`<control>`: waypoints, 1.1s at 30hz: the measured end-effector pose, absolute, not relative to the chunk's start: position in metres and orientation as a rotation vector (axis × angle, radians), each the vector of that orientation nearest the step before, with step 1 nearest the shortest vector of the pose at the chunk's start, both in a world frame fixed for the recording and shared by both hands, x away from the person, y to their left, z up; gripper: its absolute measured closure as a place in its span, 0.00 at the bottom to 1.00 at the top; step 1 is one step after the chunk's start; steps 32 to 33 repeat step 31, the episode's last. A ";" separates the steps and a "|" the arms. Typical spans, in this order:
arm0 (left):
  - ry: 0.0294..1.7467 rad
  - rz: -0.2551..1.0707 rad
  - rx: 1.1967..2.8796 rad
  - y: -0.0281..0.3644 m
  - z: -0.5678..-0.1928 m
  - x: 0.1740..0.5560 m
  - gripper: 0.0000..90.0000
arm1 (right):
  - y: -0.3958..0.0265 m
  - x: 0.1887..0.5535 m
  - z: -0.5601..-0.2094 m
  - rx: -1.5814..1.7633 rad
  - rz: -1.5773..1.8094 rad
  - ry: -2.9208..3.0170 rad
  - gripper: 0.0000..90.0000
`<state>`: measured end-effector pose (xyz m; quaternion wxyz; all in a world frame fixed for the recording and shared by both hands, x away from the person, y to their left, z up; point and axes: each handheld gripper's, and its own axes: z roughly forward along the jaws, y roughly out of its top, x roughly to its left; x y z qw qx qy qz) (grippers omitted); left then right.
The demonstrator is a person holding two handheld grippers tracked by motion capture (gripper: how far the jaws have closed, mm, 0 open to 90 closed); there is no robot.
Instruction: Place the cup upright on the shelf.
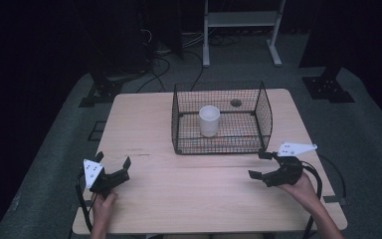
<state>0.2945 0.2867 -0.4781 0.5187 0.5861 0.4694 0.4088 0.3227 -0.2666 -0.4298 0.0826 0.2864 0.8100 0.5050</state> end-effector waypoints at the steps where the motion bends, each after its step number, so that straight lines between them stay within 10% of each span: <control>1: 1.126 0.981 1.406 0.287 -0.478 0.295 0.00 | -0.268 0.322 -0.432 0.861 1.504 2.421 0.14; 33: 1.124 0.983 1.405 0.287 -0.478 0.295 0.00 | -0.320 0.265 -0.462 0.966 1.586 2.157 0.14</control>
